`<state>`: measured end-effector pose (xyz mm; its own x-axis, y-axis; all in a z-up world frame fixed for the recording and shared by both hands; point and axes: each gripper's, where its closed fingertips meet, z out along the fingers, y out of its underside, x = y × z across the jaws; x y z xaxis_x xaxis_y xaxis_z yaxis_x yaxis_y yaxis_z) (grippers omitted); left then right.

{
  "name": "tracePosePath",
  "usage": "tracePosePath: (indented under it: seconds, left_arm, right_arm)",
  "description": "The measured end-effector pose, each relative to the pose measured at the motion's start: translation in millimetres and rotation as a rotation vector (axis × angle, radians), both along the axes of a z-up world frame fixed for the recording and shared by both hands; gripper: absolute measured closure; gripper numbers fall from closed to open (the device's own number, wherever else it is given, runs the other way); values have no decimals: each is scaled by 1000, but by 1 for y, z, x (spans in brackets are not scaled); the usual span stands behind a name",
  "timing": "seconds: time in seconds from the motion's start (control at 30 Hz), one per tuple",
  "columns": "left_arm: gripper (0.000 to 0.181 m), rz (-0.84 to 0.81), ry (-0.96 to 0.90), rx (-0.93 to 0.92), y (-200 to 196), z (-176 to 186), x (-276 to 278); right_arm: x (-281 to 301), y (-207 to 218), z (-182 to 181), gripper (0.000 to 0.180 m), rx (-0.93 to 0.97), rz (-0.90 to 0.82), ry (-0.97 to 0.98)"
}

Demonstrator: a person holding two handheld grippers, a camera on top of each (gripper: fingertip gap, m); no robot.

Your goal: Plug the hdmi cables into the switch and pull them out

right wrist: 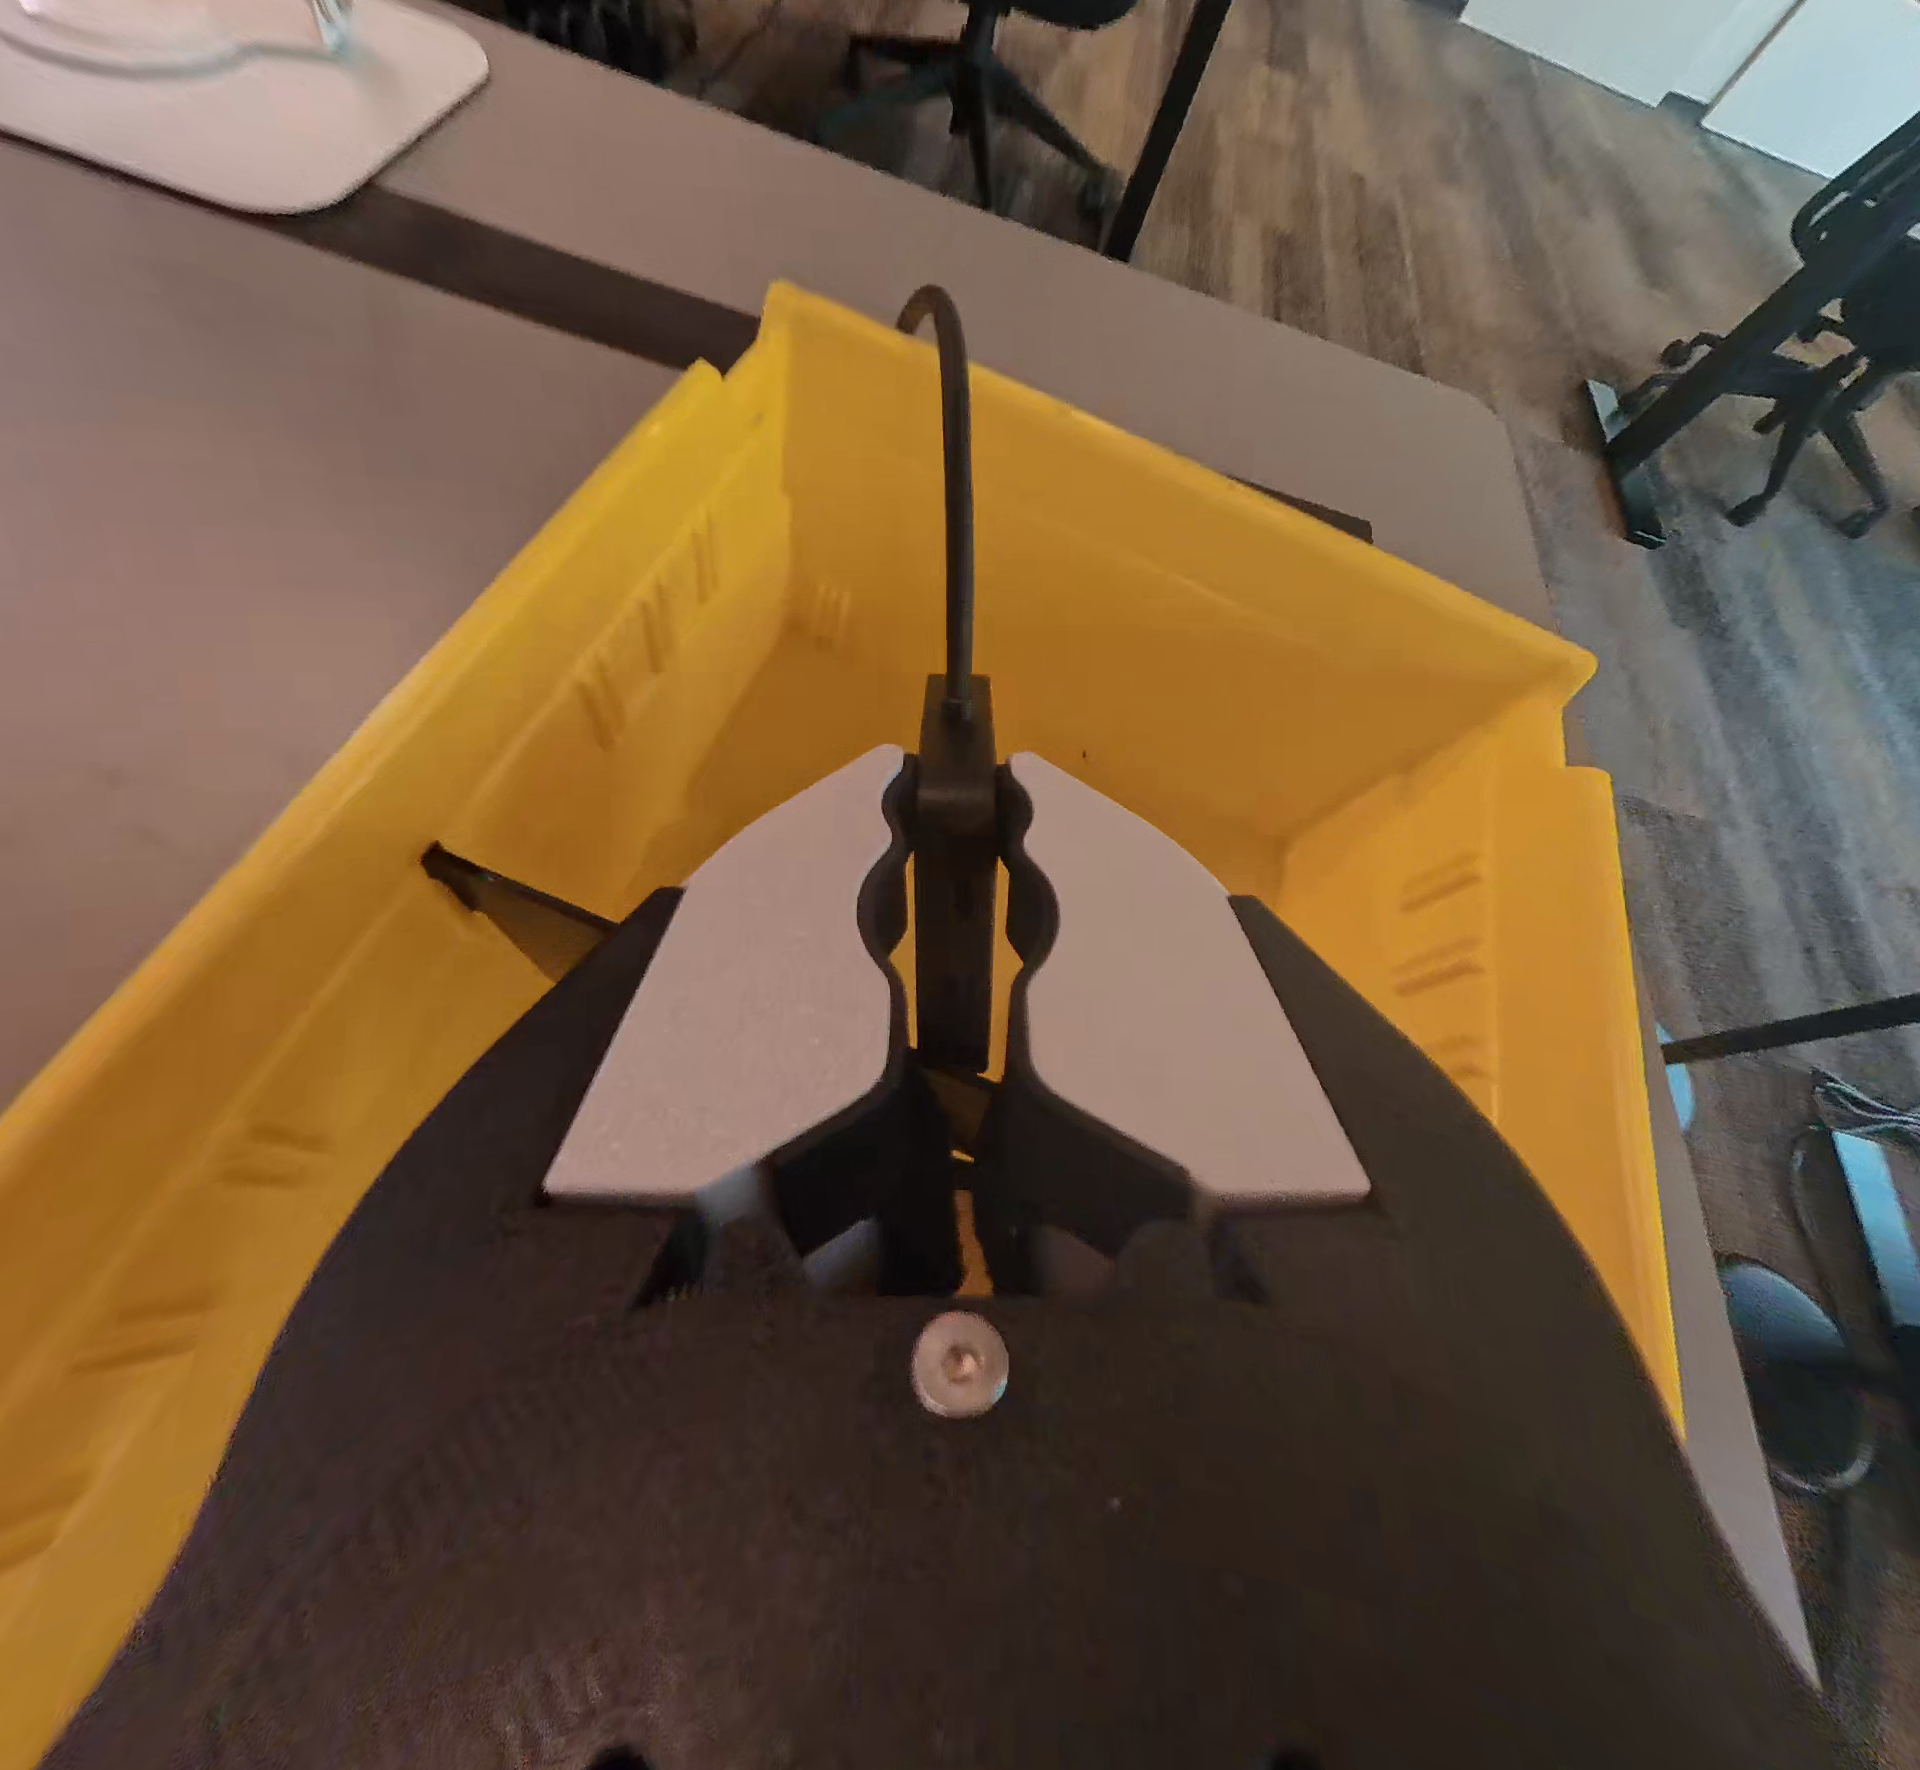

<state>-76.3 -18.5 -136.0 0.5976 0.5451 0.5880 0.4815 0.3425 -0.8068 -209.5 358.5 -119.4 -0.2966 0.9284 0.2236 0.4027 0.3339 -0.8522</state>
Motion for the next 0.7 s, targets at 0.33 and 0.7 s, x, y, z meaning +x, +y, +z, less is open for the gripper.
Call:
tracePosePath:
  seconds: [0.33, 0.7]
  left_arm:
    - [115, -18, -15, -7, 2, -2, 2]
    - [115, -31, -37, -7, 3, -5, 2]
  right_arm:
    - [-3, -3, -6, 153, 80, 20, 10]
    - [-16, -7, 41, 144, 26, 56, 215]
